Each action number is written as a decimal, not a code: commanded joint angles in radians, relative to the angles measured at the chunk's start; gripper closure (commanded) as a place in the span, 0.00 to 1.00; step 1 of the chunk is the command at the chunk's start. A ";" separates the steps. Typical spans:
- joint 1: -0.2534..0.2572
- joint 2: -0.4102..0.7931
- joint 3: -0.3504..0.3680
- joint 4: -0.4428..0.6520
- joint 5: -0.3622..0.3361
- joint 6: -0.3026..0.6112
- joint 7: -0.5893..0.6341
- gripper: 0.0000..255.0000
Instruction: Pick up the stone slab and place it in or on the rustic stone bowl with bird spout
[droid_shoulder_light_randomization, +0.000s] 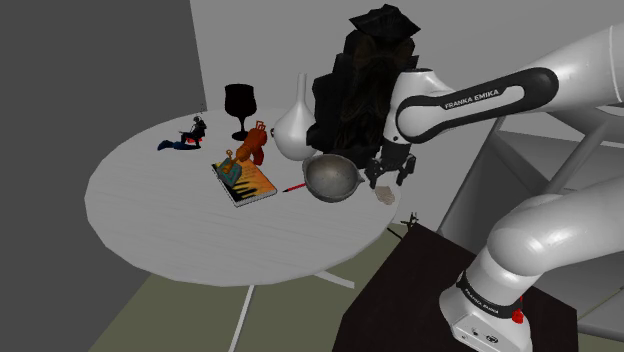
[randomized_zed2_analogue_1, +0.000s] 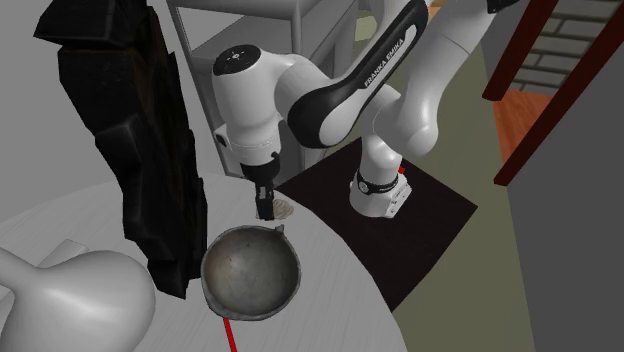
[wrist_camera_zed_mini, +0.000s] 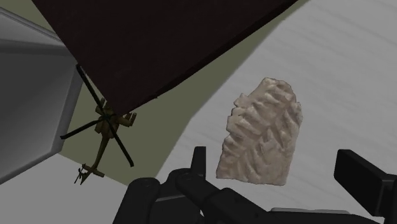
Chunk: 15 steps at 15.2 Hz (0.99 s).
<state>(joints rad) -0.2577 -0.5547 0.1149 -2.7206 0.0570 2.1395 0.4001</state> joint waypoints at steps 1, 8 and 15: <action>-0.003 0.016 0.000 -0.015 -0.001 0.032 0.000 0.00; -0.003 0.038 0.002 -0.037 -0.001 0.076 0.001 0.00; -0.003 0.038 0.002 -0.037 -0.001 0.076 0.001 1.00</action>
<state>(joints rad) -0.2607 -0.5166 0.1172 -2.7576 0.0564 2.2154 0.4010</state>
